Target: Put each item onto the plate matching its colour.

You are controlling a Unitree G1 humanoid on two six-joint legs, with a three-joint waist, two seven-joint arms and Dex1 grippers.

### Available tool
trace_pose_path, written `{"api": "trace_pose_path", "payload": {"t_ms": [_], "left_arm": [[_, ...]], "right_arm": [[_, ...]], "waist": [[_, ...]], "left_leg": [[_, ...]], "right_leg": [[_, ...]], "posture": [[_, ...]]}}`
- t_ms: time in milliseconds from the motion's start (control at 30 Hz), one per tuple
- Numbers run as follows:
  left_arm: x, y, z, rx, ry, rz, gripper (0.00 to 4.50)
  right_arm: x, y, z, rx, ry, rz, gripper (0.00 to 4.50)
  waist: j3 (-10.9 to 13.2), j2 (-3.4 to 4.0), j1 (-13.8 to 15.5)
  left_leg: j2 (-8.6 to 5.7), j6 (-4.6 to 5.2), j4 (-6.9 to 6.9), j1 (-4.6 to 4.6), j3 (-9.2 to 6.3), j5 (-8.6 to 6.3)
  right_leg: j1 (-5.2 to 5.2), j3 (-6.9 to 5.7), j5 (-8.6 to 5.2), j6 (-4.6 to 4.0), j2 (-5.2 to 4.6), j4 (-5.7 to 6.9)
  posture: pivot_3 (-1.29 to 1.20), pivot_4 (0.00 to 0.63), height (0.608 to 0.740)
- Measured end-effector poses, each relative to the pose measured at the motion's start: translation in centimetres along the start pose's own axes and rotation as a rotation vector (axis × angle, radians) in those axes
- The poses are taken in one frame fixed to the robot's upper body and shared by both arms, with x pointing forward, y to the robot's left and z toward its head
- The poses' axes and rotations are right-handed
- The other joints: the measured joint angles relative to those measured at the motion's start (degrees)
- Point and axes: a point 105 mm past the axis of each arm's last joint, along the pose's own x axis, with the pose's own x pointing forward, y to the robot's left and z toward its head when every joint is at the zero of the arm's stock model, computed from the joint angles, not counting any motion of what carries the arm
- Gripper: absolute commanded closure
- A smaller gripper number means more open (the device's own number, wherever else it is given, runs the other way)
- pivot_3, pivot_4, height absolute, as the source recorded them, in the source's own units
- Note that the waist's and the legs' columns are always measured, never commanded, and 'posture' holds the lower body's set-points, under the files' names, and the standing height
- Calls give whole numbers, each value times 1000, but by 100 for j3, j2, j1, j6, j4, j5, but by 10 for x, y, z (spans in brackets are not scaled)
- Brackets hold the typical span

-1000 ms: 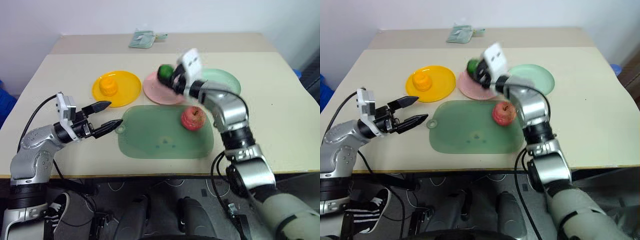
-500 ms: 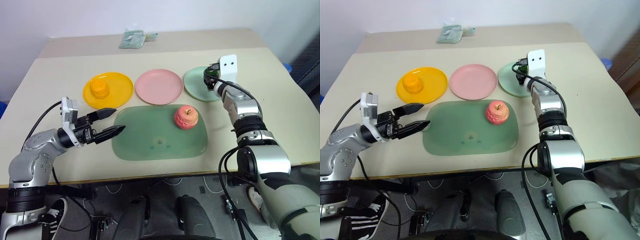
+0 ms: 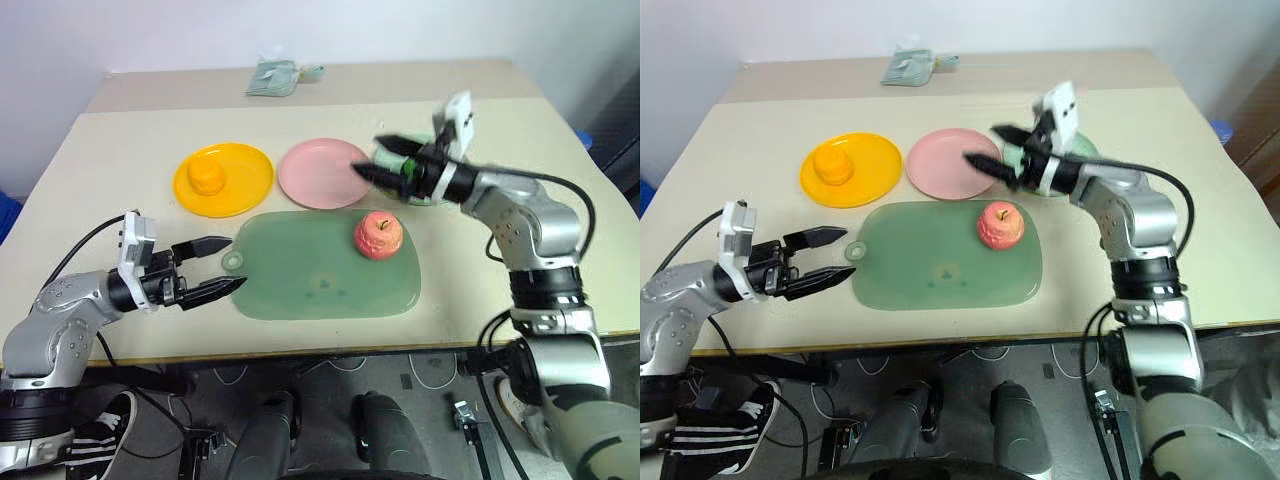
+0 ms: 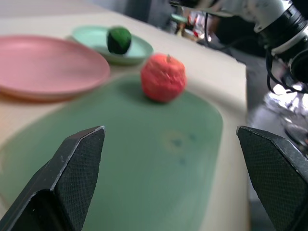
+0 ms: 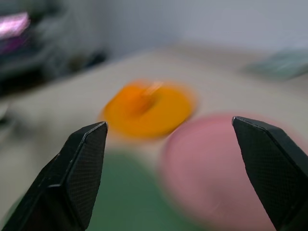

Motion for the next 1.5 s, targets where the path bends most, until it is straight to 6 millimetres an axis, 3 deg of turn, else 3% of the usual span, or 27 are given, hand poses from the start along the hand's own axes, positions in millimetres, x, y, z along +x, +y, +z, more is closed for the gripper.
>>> {"api": "trace_pose_path", "payload": {"t_ms": [100, 233, 333, 467, 567, 700, 833, 867, 933, 1000, 1100, 1200, 1367, 1500], "left_arm": [[-1, -3, 0, 28, 28, -29, 0], [-1, 1, -9, 6, 58, -33, 0], [-1, 3, -11, -4, 54, -20, 0], [1, 3, -13, -13, 41, -11, 0], [1, 4, -14, -15, 44, -2, 0], [2, 11, -9, 20, -2, 51, 0], [3, 30, 3, 39, -81, 164, 0], [0, 34, 0, 50, -63, 202, 0], [-6, 47, -19, 41, 18, 298, 0], [-9, 52, -33, 33, 54, 350, 0], [-4, 48, -39, 27, 27, 367, 0], [2, 37, -31, 48, -13, 337, 0], [1, 23, -6, 70, -129, 309, 0], [0, 19, 6, 88, -180, 290, 0]], "right_arm": [[-7, 1, -31, -101, 186, 6, 296], [-6, -1, -65, -63, 284, 3, 296], [-7, -5, -71, -127, 305, -9, 296], [-8, -8, -78, -142, 326, -14, 1350], [-7, -7, -77, -96, 301, -20, 1389], [15, -1, -67, 27, 178, -24, 1389], [52, -18, 3, -16, -73, -106, 1389], [62, -28, 22, -43, -124, -155, 1389], [85, -40, 41, -101, -160, -231, 1389], [98, -41, 30, -103, -137, -254, 1389], [113, -44, -21, -31, -2, -311, 21], [112, -45, -45, 22, 53, -311, 21], [102, -54, -9, -28, -71, -287, 21], [89, -48, 28, -6, -246, -180, 21]], "waist": [[-1, -1, 6], [0, -1, 18], [-4, -6, 55], [-31, -43, 110], [-32, -44, 109], [-27, -36, 73], [-23, -32, 55], [-25, -35, 54], [-31, -39, 47], [-34, -45, 60], [-32, -48, 121], [-30, -46, 100], [-28, -44, -10], [-28, -43, -68]], "left_leg": [[0, 0, 2, 1, 3, 0], [0, -1, -2, -1, 6, 0], [0, 0, -1, 2, 9, -1], [1, -1, 2, 28, 7, -2], [1, 4, -8, 68, 7, -9], [2, 4, -35, 81, 13, -7], [0, -5, -51, 72, 29, 0], [0, -6, -56, 75, 32, 1], [0, -7, -67, 83, 35, 1], [1, -8, -69, 82, 33, 0], [-7, -8, -64, 73, 32, 1], [-12, -8, -63, 66, 33, 1], [4, -13, -69, 67, 32, 4], [6, -13, -70, 67, 32, 4]], "right_leg": [[3, 0, 1, -1, -3, -1], [-3, 4, 1, -1, -4, -1], [-1, 4, 1, -1, -5, -3], [33, 3, 1, -1, -7, -6], [77, 3, -1, -4, -10, -22], [71, 10, 0, -3, -11, -27], [39, 21, 1, -1, -7, -11], [39, 21, 1, -1, -7, -12], [40, 20, 0, -2, 2, -13], [42, 19, 0, -2, 7, -15], [40, 21, 1, -2, -1, -22], [37, 22, 1, -1, -16, -22], [25, 23, 0, -3, 2, -9], [26, 23, 0, -2, 4, -9]], "posture": [[0, 150, 740], [0, 150, 740], [0, 150, 740], [0, 150, 740], [0, 150, 740], [0, 150, 740], [0, 150, 740], [0, 150, 740], [0, 150, 740], [0, 150, 740], [0, 150, 740], [0, 150, 740], [0, 150, 740], [0, 150, 740]]}}
